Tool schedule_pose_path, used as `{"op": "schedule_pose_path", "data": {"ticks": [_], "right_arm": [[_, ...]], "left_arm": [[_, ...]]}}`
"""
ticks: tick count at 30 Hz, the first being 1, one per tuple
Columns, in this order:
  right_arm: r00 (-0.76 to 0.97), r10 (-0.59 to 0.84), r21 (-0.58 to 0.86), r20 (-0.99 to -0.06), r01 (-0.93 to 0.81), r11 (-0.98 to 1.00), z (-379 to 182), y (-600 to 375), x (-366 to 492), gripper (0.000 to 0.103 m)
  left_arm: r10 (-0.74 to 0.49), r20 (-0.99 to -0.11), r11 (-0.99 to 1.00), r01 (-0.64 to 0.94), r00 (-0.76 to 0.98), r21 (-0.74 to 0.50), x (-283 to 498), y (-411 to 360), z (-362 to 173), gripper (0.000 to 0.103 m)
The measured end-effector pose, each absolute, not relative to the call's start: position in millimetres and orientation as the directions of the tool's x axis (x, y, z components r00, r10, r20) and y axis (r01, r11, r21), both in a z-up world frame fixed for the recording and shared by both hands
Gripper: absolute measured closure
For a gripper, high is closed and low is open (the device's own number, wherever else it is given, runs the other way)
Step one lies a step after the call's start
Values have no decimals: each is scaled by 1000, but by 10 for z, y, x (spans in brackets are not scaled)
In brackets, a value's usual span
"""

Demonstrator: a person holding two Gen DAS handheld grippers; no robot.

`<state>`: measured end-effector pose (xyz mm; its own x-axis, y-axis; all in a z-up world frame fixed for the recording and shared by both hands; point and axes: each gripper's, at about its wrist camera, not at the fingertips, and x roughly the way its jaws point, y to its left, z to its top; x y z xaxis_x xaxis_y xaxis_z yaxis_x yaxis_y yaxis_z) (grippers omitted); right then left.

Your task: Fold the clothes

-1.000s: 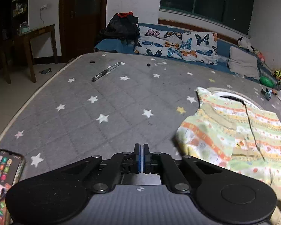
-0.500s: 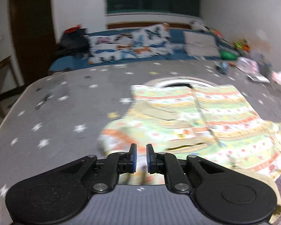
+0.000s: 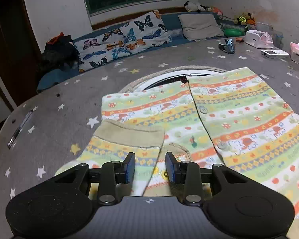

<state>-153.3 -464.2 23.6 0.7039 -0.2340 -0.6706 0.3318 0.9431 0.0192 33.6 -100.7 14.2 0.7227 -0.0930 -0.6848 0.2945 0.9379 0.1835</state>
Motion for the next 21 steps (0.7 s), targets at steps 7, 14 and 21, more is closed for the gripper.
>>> {"op": "schedule_pose_path", "data": {"ticks": [7,14,21], "right_arm": [[703,-238,19,-670,337,941,237,-4639,-1530,49],[699,-234,30,-676,343,939,247,-4656,-1533,49],[700,-243,20,-671,344,939,235,-4648,-1521,48]], "left_arm": [[-103,-669,953,267,736,147,357,-917,175,101],[-54,-573,998,52,818,-20,130,-174,578,102],[136,-547,977,-203,826,-65,-336,840,676,102]]}}
